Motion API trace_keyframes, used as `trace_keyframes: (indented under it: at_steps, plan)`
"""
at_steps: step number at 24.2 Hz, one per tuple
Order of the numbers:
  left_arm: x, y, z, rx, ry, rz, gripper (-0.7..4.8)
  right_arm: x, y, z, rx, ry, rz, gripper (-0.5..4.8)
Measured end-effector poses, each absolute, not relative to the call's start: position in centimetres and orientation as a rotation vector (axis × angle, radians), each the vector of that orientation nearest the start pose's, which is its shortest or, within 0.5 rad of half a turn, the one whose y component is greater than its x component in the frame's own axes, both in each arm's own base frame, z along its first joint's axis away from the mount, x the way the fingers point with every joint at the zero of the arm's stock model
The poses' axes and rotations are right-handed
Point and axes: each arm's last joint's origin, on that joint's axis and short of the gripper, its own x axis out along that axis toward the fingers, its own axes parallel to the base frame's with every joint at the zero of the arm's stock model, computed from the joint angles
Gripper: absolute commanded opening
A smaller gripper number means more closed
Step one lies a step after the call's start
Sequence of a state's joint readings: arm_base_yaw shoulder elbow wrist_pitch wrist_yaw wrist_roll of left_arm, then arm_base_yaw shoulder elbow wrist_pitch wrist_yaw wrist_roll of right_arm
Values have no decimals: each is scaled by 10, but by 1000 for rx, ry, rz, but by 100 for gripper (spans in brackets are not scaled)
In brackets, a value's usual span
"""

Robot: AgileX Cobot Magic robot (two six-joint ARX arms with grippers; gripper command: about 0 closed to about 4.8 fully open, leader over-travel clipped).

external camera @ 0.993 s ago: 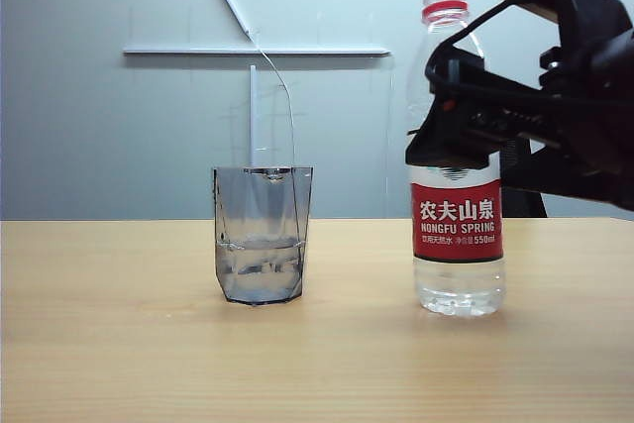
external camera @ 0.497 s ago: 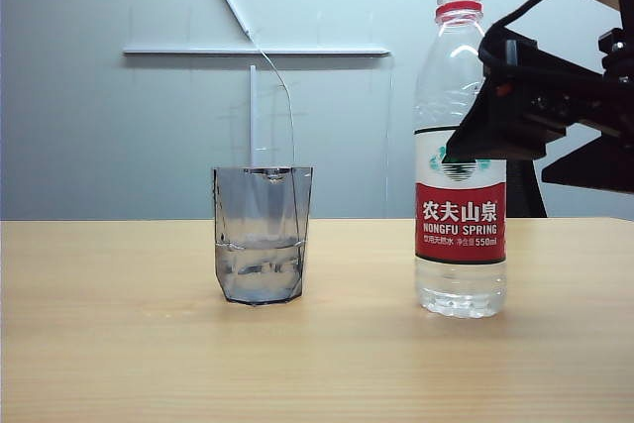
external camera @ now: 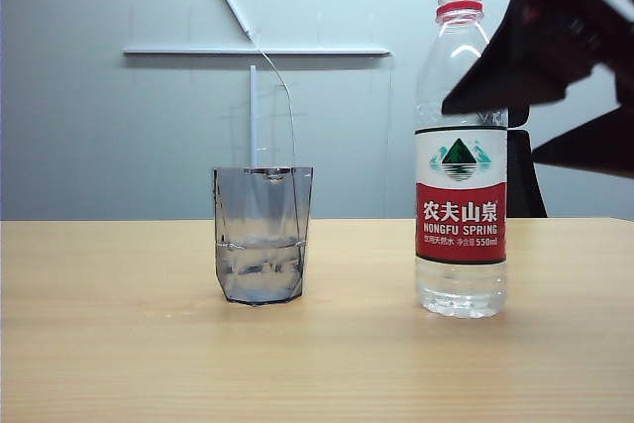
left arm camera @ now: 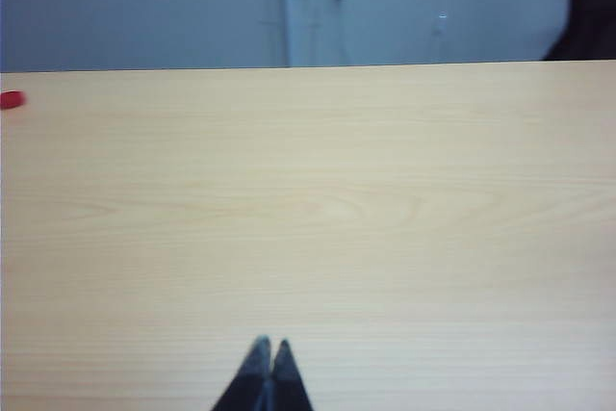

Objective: Pick up the mineral water bottle on the table and pour water into the mug until it's half full.

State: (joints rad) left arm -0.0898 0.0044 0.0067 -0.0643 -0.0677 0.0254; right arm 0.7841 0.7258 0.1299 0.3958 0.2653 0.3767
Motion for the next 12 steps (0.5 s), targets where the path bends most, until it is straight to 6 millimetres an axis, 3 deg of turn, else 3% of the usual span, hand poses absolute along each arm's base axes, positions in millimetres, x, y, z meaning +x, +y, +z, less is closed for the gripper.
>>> trace_keyframes:
  at_steps: [1, 2, 3, 5, 7, 12]
  plan:
    - [97, -5, 159, 30, 62, -7, -2, 111, 101, 174, 278, 269, 491, 472]
    - [97, -4, 159, 29, 62, 6, -2, 109, 99, 176, 287, 267, 503, 400]
    - [97, -2, 159, 29, 63, 22, -2, 107, 97, 177, 293, 265, 511, 257]
    - [97, 0, 159, 28, 63, 49, -2, 100, 90, 183, 313, 244, 522, 108]
    - [97, 1, 159, 28, 63, 58, -2, 93, 84, 188, 336, 203, 532, 9]
    - [97, 1, 159, 28, 63, 56, -2, 77, 67, 197, 377, 118, 544, -7]
